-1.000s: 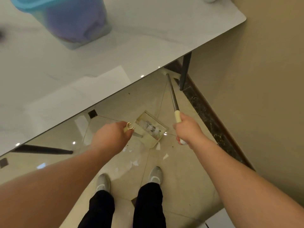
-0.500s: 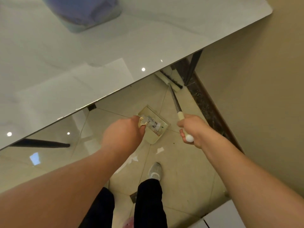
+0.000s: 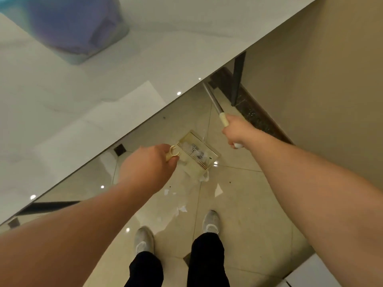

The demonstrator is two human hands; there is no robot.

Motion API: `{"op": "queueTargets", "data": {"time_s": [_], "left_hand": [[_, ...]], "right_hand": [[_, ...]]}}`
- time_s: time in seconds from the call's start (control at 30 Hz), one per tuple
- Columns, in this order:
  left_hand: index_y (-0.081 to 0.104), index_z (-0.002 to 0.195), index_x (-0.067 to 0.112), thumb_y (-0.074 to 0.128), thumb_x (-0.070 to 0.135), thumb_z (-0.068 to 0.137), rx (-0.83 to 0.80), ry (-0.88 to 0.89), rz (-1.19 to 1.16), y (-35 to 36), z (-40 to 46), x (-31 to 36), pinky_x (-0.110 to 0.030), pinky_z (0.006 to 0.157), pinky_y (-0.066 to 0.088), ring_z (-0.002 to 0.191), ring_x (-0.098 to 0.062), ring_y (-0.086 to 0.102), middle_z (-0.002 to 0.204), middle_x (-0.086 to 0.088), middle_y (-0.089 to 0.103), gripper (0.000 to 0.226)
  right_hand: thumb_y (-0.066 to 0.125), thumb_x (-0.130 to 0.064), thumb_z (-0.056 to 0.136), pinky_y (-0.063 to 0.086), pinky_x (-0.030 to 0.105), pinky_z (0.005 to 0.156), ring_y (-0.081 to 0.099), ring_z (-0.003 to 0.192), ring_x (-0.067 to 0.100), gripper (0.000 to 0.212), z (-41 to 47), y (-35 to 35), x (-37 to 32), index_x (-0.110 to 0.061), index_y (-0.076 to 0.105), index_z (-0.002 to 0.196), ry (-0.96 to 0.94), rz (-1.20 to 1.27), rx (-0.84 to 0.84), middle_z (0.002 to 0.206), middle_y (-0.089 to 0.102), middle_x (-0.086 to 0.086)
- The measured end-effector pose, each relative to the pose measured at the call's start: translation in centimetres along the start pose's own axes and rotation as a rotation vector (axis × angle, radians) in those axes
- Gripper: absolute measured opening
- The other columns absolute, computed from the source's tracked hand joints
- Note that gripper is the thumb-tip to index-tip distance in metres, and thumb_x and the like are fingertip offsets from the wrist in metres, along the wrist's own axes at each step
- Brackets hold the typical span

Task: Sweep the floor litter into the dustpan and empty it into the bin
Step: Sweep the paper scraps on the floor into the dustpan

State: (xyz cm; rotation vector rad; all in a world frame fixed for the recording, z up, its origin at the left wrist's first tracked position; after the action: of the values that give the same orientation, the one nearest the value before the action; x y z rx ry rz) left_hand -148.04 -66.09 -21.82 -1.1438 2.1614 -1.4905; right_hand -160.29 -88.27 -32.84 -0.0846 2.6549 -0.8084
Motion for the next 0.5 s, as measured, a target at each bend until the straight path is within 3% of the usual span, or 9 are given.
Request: {"op": "queueTargets", "data": {"time_s": [0.1,0.17,0.23,0.27,0.33,0.4,0.5], "left_hand": [[0.066,0.109,0.037,0.05,0.057,0.096,0.107,-0.017,0.084,0.5,0.4,0.4,-0.032,0.058,0.055,0.064,-0.021,0.062,0.064,0.008,0.06,0.029],[0.066,0.106,0.036,0.051,0.056,0.094,0.154,-0.033,0.107,0.1,0.9,0.5,-0.033,0.058,0.054,0.065,-0.024,0.061,0.063,0.007,0.059,0.027],[0.065,0.101,0.033,0.052,0.055,0.093,0.155,-0.031,0.132,-0.3,1.6,1.0,-0.037,0.059,0.056,0.065,-0.027,0.061,0.064,0.005,0.059,0.027],[0.064,0.099,0.032,0.052,0.055,0.093,0.146,-0.022,0.141,-0.4,1.9,1.4,-0.038,0.06,0.057,0.064,-0.027,0.061,0.064,0.004,0.06,0.027],[0.063,0.096,0.03,0.05,0.056,0.092,0.13,-0.022,0.152,-0.4,2.2,1.8,-0.038,0.058,0.058,0.061,-0.026,0.061,0.062,0.003,0.06,0.029],[0.062,0.093,0.029,0.049,0.056,0.093,0.133,-0.018,0.17,-0.3,2.0,2.1,-0.035,0.054,0.055,0.06,-0.026,0.06,0.061,0.003,0.059,0.03],[0.061,0.093,0.029,0.047,0.056,0.095,0.148,0.006,0.189,-0.1,1.1,2.4,-0.031,0.05,0.05,0.058,-0.028,0.059,0.061,0.002,0.058,0.031]], "right_hand": [[0.079,0.007,0.071,0.06,0.038,0.068,0.067,0.093,0.034,0.078,3.4,-0.4,-0.5,-0.012,0.043,0.137,-0.053,-0.297,0.04,0.114,0.062,0.015],[0.079,0.007,0.071,0.057,0.035,0.065,0.067,0.091,0.032,0.072,3.5,1.1,0.5,-0.006,0.048,0.135,-0.072,-0.371,0.033,0.113,0.061,0.014],[0.063,0.008,0.083,0.055,0.031,0.053,0.062,0.077,0.028,0.067,2.2,3.9,4.3,-0.014,0.047,0.144,-0.002,-0.217,0.01,0.106,0.059,0.013],[0.053,0.004,0.089,0.051,0.03,0.046,0.058,0.072,0.025,0.07,0.7,5.2,6.6,-0.025,0.039,0.152,0.039,-0.087,0.009,0.11,0.057,0.014],[0.043,-0.01,0.096,0.053,0.033,0.05,0.06,0.078,0.025,0.072,-3.0,7.3,10.7,-0.045,0.025,0.156,0.077,0.081,0.005,0.129,0.057,0.013],[0.043,-0.019,0.097,0.06,0.036,0.057,0.065,0.081,0.026,0.069,-7.0,7.9,14.0,-0.051,0.023,0.155,0.101,0.15,-0.041,0.129,0.059,0.009],[0.051,-0.027,0.099,0.056,0.031,0.051,0.066,0.072,0.019,0.063,-12.6,6.2,16.9,-0.05,0.029,0.153,0.088,0.246,-0.098,0.108,0.065,-0.003]]}}
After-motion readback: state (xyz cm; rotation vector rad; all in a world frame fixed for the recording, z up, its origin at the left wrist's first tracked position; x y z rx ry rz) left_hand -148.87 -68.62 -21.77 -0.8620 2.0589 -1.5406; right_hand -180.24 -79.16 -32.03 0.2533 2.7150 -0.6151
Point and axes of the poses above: each hand's wrist, its own z-axis towards the middle knuckle, its own y-axis out of the palm, x = y × z, the point moved 6 cm from there along z, towards the middle knuckle
